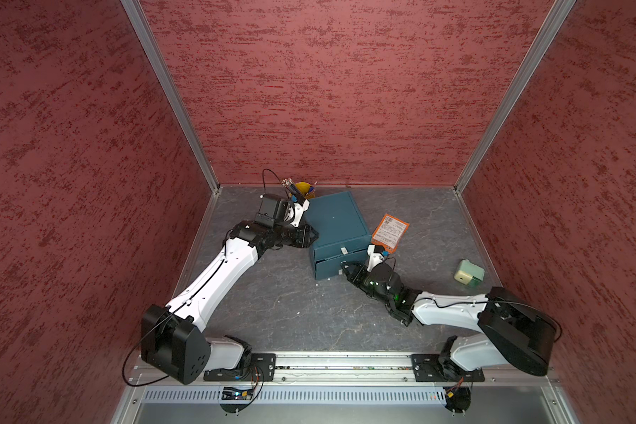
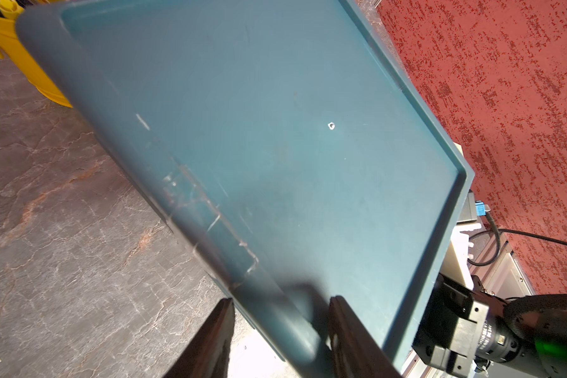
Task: Take the seed bags out of the drawer
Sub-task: Open the drawer in the storage box.
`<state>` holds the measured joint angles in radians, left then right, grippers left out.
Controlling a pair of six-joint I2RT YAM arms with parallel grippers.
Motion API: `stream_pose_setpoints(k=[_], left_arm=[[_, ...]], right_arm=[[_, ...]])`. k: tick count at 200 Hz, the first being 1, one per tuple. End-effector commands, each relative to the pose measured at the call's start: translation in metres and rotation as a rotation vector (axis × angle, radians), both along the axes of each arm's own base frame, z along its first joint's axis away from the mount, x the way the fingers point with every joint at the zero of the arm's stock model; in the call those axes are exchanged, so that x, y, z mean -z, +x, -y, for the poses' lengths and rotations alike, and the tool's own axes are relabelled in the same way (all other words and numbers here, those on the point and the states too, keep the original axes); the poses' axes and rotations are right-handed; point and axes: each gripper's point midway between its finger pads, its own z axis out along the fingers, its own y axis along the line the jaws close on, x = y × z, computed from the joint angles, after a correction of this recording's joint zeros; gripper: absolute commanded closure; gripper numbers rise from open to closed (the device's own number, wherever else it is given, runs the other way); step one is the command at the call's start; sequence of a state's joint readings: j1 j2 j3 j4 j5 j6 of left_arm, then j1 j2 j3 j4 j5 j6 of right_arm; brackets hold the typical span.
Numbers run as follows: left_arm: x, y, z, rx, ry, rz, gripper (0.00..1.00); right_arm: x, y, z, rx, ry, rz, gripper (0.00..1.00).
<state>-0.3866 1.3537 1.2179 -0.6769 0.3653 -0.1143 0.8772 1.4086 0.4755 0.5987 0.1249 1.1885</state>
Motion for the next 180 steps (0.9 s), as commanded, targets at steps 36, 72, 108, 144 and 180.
stream_pose_setpoints(k=[36, 72, 108, 144, 180], left_arm=[[0.029, -0.015, -0.016, -0.014, 0.100, -0.104, 0.50], [0.030, -0.013, -0.015, -0.017, 0.098, -0.104, 0.50], [0.029, -0.011, -0.012, -0.015, 0.097, -0.103, 0.50], [0.029, -0.011, -0.012, -0.016, 0.098, -0.100, 0.50], [0.029, -0.010, -0.011, -0.017, 0.101, -0.099, 0.50]], right_arm=[[0.005, -0.029, 0.019, -0.002, -0.085, -0.042, 1.00], [0.007, -0.054, 0.026, -0.012, -0.117, -0.070, 1.00], [0.008, -0.077, 0.026, -0.035, -0.147, -0.094, 1.00], [0.011, -0.093, 0.032, -0.039, -0.164, -0.115, 1.00], [0.008, -0.100, 0.036, -0.044, -0.192, -0.125, 1.00]])
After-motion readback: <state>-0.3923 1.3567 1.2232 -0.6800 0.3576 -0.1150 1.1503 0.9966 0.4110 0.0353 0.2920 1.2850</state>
